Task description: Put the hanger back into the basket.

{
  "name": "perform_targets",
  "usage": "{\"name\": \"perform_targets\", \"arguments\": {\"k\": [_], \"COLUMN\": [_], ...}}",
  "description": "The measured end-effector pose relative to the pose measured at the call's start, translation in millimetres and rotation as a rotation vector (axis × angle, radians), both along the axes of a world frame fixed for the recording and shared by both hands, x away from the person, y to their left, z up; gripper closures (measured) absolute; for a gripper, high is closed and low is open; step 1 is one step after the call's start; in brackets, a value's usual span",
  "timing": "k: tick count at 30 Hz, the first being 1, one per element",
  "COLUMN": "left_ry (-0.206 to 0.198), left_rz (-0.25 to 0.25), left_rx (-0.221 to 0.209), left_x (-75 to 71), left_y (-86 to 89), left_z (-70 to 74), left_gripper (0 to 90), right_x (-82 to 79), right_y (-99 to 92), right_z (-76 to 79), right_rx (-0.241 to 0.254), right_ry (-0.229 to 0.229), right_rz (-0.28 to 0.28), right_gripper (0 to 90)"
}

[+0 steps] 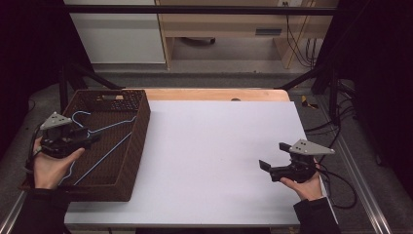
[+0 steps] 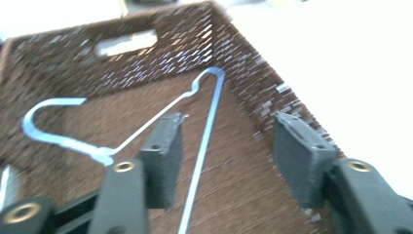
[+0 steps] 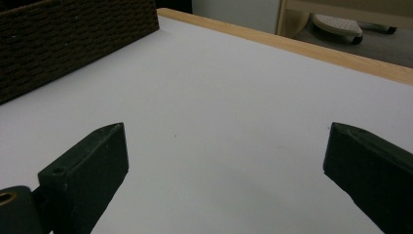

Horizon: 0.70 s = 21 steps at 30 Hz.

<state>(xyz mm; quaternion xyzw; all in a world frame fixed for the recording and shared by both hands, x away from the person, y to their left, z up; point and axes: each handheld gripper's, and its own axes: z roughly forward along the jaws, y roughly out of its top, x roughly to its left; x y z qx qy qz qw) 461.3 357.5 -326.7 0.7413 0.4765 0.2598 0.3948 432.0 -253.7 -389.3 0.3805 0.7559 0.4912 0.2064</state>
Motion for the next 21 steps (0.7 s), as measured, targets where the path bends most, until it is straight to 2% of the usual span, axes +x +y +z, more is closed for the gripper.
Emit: {"name": "perform_targets", "arguments": {"k": [5, 9, 14, 17, 21], "left_ry": [-0.065, -0.095, -0.109, -0.102, -0.118], "left_rz": [-0.062, -0.112, -0.161, -0.202, -0.239], "left_rx": [-0.034, -0.048, -0.063, -0.065, -0.077], "left_x": [-11.4, -19.4, -27.1, -29.6, -33.2], "left_y": [-24.8, -44.7, -68.1, -80.9, -95.0], "left_z": [3.9, 3.3, -2.1, -7.6, -14.2], "left_gripper": [31.2, 24.3, 15.6, 13.3, 11.7], "right_x": [-0.4, -1.0, -1.2, -1.6, -2.2], "right_y": [-1.1, -1.4, -1.8, -2.5, -3.1], "right_z": [0.6, 1.2, 1.3, 1.8, 2.2], "right_rx": [0.004, 0.011, 0.009, 0.013, 0.019], "right_ry": [-0.005, -0.004, -0.009, -0.011, -0.012], "right_rz": [0.001, -0.002, -0.004, -0.004, -0.003], "right_gripper": [3.2, 3.1, 3.1, 3.0, 3.0]}}
